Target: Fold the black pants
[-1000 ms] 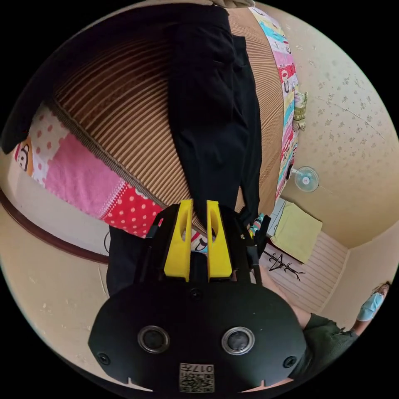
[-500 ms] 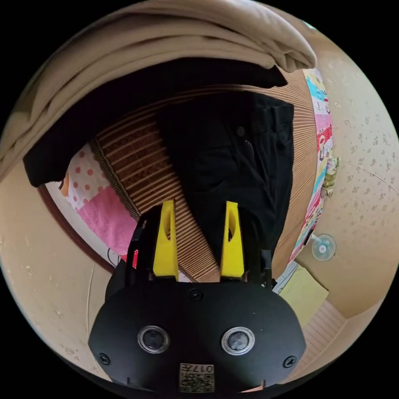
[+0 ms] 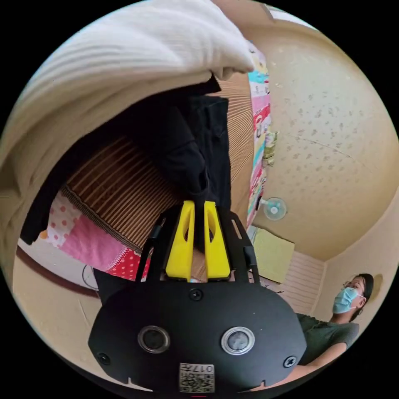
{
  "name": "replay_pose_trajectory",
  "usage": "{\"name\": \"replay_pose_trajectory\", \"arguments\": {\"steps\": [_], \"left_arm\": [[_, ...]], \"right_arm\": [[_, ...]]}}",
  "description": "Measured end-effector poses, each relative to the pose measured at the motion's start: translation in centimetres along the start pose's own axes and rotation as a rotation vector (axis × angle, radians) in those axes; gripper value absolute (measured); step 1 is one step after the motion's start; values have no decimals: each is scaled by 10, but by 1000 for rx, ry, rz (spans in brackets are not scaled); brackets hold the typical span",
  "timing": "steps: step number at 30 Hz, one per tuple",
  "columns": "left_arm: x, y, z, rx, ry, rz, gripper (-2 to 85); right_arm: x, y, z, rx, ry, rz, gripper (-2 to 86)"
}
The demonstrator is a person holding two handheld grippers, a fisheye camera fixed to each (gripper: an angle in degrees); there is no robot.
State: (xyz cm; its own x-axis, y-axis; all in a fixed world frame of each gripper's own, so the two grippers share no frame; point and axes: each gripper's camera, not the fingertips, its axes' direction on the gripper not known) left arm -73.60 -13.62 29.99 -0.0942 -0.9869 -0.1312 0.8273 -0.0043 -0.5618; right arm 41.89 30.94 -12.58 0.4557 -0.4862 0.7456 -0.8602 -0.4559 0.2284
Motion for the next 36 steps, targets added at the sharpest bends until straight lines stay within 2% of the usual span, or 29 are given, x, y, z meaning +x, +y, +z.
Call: {"name": "replay_pose_trajectory", "arguments": {"steps": [2, 4, 6, 7, 9, 10, 11, 12, 15, 17, 19, 21, 23, 25, 27, 29, 32, 34, 36], "left_arm": [[-21, 14, -25, 81, 95, -51, 42], [-34, 25, -30, 71, 39, -90, 37], [-42, 36, -31, 50, -55, -134, 18], [-47, 42, -31, 42, -60, -146, 7], [-53, 48, -28, 12, -34, -156, 6], [-54, 52, -23, -12, -26, -146, 10], [-53, 54, -18, -35, -41, -138, 32], [-52, 55, -14, -49, -54, -134, 43], [-45, 56, 7, -129, -107, -113, 77], [-38, 56, 25, -164, -133, -114, 92], [-33, 54, 36, -171, -140, -127, 99], [-27, 50, 44, -178, -168, -146, 104], [-17, 43, 48, -159, -269, -177, 115], [-10, 36, 51, -147, -313, -181, 119], [-8, 30, 58, -162, -363, -194, 111], [-7, 27, 64, -190, -483, -207, 62], [-4, 21, 71, -328, -507, -87, 11], [-1, 27, 64, -356, -539, -15, 7], [-3, 40, 52, -332, -560, 22, 8]], "right_arm": [[-16, -15, 7, -114, 59, 31, 43], [-60, -21, 16, -239, 50, -139, 35], [-133, -3, 22, -472, -23, -376, 29], [-152, 7, 16, -497, -29, -436, 28], [-225, 51, -29, -509, 3, -666, 23], [-239, 60, -44, -490, 32, -711, 22], [-260, 73, -74, -406, 168, -762, 21], [-271, 80, -102, -284, 389, -757, 21], [-267, 74, -149, -87, 741, -623, 21], [-255, 63, -159, -102, 780, -581, 20], [-245, 52, -155, -143, 901, -614, 18], [-228, 32, -158, -83, 1227, -567, 13], [-220, 24, -169, -15, 1288, -485, 10], [-224, 34, -162, -103, 1130, -595, 8], [-222, 60, -126, -316, 1007, -790, 5], [-208, 81, -89, -480, 1092, -854, 4], [-174, 122, -37, -753, 1194, -1054, 3], [-155, 137, -23, -782, 1283, -1137, 3], [-115, 133, -18, -773, 1505, -1090, 3]]}}
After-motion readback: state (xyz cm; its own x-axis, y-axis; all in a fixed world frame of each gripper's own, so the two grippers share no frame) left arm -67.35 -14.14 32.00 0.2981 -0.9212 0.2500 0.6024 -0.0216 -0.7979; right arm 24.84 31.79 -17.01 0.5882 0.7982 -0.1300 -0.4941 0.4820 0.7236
